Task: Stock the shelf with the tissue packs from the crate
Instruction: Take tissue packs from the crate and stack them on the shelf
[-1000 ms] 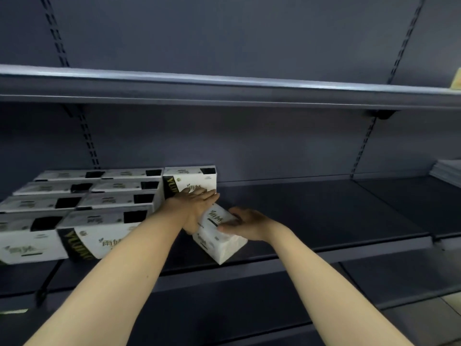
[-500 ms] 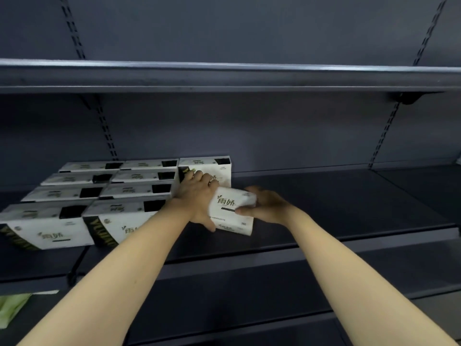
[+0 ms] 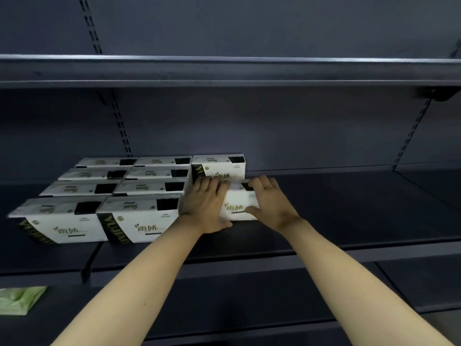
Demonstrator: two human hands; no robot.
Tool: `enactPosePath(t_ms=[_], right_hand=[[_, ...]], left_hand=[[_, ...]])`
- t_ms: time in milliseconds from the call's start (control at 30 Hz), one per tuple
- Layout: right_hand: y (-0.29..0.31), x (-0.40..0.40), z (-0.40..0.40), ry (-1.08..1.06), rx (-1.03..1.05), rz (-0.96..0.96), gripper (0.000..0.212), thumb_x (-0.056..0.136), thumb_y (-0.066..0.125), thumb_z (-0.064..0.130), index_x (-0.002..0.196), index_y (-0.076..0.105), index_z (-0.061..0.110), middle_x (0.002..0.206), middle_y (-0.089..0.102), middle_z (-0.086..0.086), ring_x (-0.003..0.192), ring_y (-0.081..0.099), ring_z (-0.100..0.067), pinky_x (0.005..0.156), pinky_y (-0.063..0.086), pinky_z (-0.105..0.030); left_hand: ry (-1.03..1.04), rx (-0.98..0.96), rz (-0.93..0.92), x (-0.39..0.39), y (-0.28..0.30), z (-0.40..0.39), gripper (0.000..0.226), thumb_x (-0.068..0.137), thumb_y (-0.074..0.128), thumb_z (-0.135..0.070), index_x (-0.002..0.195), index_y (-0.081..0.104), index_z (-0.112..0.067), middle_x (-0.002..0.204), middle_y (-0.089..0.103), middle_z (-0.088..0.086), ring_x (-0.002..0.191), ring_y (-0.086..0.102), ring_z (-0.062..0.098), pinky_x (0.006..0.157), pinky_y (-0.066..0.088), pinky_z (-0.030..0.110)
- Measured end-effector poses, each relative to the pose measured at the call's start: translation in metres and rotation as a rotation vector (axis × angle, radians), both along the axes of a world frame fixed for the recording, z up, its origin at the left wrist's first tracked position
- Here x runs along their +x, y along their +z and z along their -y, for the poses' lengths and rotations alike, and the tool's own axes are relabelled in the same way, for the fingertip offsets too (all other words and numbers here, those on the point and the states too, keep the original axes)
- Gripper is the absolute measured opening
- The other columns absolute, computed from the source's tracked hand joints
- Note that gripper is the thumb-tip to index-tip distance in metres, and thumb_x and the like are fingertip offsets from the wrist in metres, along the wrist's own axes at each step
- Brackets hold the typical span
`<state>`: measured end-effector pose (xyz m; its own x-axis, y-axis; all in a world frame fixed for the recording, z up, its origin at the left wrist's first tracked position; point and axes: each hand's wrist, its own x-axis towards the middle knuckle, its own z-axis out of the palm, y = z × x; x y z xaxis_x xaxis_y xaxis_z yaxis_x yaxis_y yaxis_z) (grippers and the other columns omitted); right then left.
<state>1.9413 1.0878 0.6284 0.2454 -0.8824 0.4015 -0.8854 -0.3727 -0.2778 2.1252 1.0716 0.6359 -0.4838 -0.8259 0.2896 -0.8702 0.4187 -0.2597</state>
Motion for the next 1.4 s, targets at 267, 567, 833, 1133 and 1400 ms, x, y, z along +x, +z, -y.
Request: enactPosePath(t_ms=[267,567,833,1133,1400], right_hand=[[-0.017,0.01,0.026,-0.034,-0.138,-0.046,0.053,0.079,0.07,0.014,0.127,0.048,0.006,0.127,0.045,-0.008,0.116,0.039,-0.026,0.092,0.045,-0.033],[-0.023,0.018,0.065,-0.062,-0.161,-0.051,0.054,0.077,0.074,0.013,0.125,0.051,0.004,0.126,0.048,-0.012,0.115,0.044,-0.03,0.096,0.044,-0.035],[-0.025,0.019,0.088,-0.056,-0.168,-0.076,0.056,0.07,0.08,0.015,0.12,0.056,0.004,0.121,0.054,-0.012,0.114,0.049,-0.031,0.096,0.043,-0.035],[-0.019,0.026,0.079,-0.103,-0.117,-0.109,0.056,0.087,0.063,0.018,0.137,0.038,0.01,0.141,0.036,-0.007,0.135,0.027,-0.024,0.107,0.034,-0.033],[-0.016,0.027,0.032,-0.177,-0.186,-0.103,0.056,0.079,0.065,0.011,0.132,0.047,0.004,0.134,0.048,-0.015,0.129,0.04,-0.032,0.107,0.033,-0.044]], left_hand=[[0.143,-0.039,-0.023,-0.01,-0.012,0.018,0.08,0.089,0.059,-0.031,0.148,0.009,-0.01,0.152,0.017,0.01,0.141,0.016,0.026,0.116,0.014,0.038],[0.254,0.006,-0.063,-0.017,-0.013,0.052,0.08,0.091,0.058,-0.019,0.148,0.004,-0.007,0.154,0.01,0.013,0.144,0.008,0.028,0.117,0.006,0.042],[0.27,-0.008,-0.072,-0.016,-0.017,0.071,0.078,0.091,0.057,-0.017,0.148,0.004,-0.006,0.155,0.01,0.014,0.144,0.008,0.028,0.116,0.004,0.047],[0.312,0.002,-0.088,-0.022,-0.016,0.066,0.081,0.089,0.056,-0.015,0.148,0.001,-0.003,0.155,0.008,0.017,0.144,0.007,0.031,0.116,0.002,0.047],[0.275,-0.001,-0.171,-0.026,-0.012,0.02,0.087,0.089,0.058,-0.021,0.149,-0.004,-0.006,0.155,0.006,0.015,0.144,0.006,0.032,0.118,0.003,0.043]])
